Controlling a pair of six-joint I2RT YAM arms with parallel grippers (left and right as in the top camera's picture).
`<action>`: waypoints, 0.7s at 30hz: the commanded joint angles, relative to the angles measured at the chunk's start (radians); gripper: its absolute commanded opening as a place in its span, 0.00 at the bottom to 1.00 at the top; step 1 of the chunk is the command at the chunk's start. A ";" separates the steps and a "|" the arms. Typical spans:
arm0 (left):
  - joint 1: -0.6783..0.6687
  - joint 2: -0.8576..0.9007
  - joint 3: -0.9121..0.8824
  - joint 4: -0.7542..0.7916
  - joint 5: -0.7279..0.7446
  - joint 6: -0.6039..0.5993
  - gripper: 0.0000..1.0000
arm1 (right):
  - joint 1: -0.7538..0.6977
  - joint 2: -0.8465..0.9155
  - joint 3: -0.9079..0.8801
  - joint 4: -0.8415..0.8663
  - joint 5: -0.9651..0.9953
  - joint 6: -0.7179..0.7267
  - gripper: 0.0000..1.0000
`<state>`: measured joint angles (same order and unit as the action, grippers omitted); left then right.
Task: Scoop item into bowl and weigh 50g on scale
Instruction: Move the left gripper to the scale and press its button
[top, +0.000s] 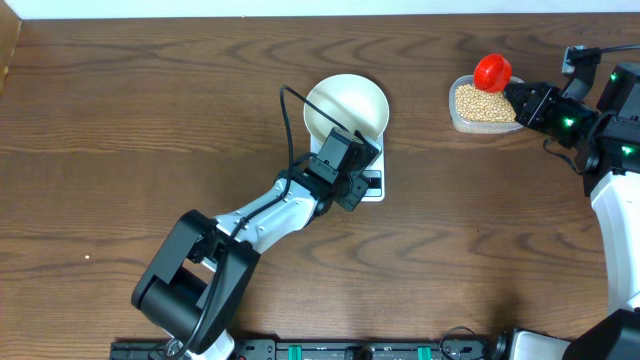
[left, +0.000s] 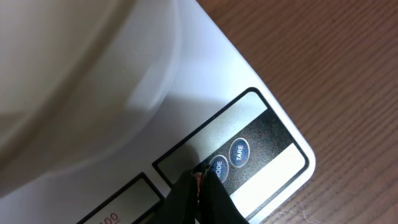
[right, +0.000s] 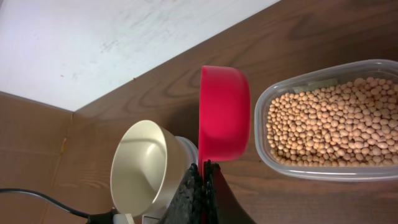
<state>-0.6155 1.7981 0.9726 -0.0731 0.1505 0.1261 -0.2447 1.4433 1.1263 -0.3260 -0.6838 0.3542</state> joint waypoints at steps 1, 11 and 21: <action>0.003 0.022 -0.006 0.008 -0.013 0.024 0.08 | -0.002 -0.016 0.012 -0.003 -0.003 -0.023 0.01; 0.003 0.037 -0.006 0.013 -0.022 0.024 0.07 | -0.002 -0.016 0.012 -0.004 -0.003 -0.023 0.01; 0.003 0.108 -0.006 0.015 -0.033 0.023 0.07 | -0.003 -0.016 0.012 -0.007 -0.003 -0.023 0.01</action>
<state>-0.6163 1.8416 0.9836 -0.0383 0.1509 0.1337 -0.2447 1.4433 1.1263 -0.3302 -0.6834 0.3531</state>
